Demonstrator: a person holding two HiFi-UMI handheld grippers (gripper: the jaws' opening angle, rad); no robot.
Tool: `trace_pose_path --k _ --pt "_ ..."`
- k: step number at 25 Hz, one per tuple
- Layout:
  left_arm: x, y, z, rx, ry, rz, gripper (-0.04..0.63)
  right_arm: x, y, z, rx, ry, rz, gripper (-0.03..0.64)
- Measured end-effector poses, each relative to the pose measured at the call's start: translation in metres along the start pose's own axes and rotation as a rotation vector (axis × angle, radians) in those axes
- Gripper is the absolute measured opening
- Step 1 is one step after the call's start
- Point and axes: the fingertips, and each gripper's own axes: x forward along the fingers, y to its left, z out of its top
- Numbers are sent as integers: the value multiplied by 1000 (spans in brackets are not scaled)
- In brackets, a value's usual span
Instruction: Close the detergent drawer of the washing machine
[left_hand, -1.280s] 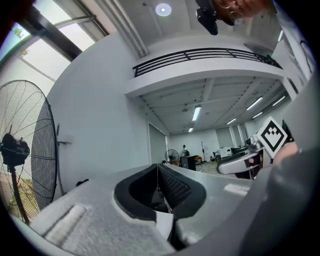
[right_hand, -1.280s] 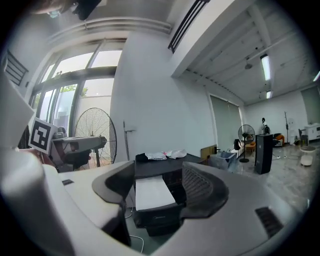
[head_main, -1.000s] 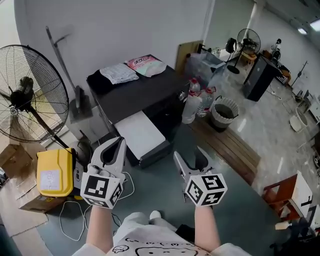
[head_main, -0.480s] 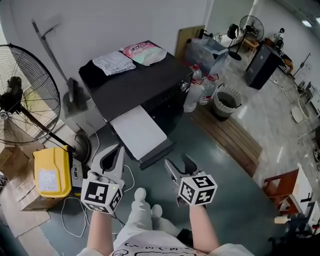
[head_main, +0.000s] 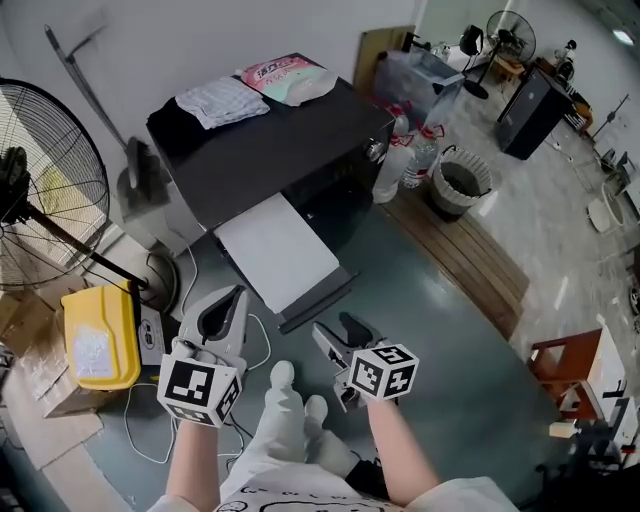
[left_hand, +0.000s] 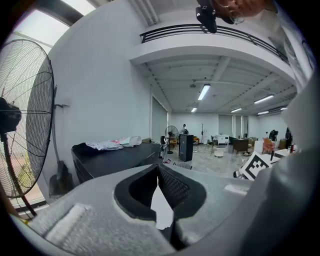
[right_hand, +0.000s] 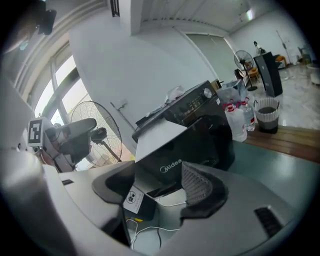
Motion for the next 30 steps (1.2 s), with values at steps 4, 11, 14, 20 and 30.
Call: trace_pose_path --k 4,11,14,20,30 --pt "-1 3 -8 5 21 -3 17 14 -4 -22 82 12 51 290" --pt "-13 12 -19 15 45 1 17 38 -13 -37 247 -50 138 290" --pt "-18 16 -23 22 56 3 17 45 -14 -39 283 -65 199 290" --pt "-23 26 -31 31 79 5 17 52 -12 -43 383 -140 370 291" --pt "-18 26 -32 31 85 -15 17 53 -7 -38 414 -159 440 285"
